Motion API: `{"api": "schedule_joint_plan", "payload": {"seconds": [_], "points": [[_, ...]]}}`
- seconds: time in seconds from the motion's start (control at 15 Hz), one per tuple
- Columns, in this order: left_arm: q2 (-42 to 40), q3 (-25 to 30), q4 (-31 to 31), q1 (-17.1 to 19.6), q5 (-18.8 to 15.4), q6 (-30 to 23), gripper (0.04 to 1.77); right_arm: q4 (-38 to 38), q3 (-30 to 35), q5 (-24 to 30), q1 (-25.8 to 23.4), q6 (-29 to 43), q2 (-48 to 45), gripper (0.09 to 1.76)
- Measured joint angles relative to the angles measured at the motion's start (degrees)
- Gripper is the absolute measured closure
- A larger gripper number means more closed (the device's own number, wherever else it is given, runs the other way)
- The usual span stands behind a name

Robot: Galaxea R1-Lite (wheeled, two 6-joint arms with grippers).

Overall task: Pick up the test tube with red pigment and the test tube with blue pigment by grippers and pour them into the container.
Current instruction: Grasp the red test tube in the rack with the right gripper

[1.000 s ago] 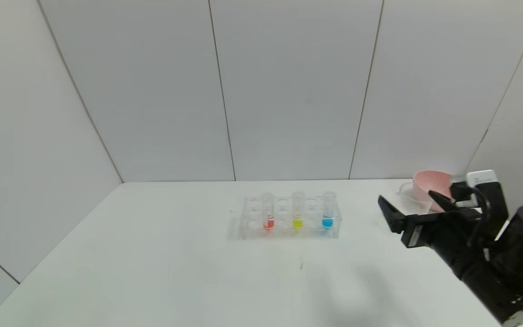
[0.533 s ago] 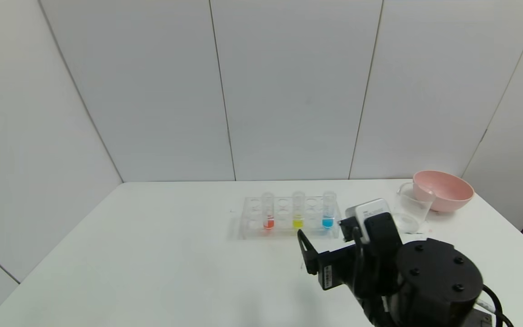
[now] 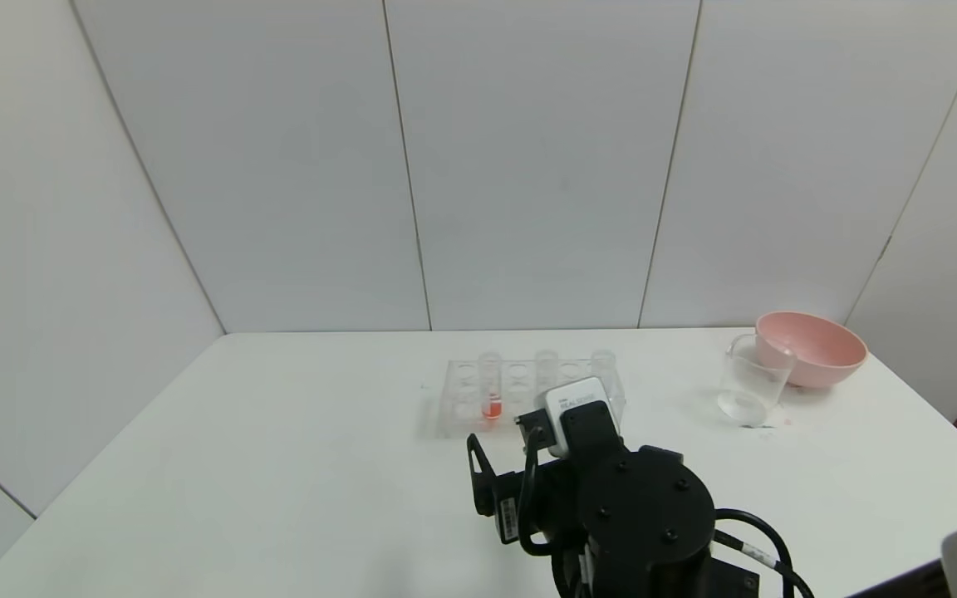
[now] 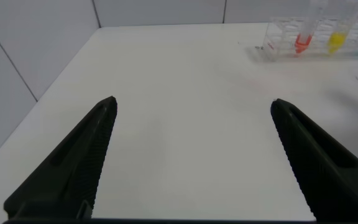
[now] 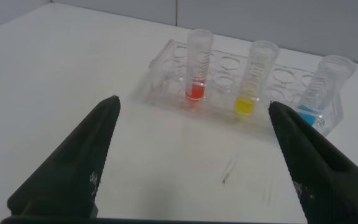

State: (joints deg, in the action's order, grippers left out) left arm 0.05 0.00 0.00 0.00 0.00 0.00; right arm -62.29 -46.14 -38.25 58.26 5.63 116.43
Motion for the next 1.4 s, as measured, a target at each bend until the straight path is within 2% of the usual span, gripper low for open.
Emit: {"api": "schedule_joint_plan", "payload": {"seconds": [0.4,0.93,1.4], "points": [[0.0,0.0,0.0,0.0,0.0,0.0,0.05,1.1,-10.5,1.3,-2.3,-0.4,8.2,0.14],[0.0,0.0,0.0,0.0,0.0,0.0,0.05,7.4,-27.1,3.0,-7.2,-0.8,18.8,0.14],[0.0,0.0,0.0,0.0,0.0,0.0,0.05,7.7,-34.5,3.8,-9.6,-4.5,23.3,0.14]]}}
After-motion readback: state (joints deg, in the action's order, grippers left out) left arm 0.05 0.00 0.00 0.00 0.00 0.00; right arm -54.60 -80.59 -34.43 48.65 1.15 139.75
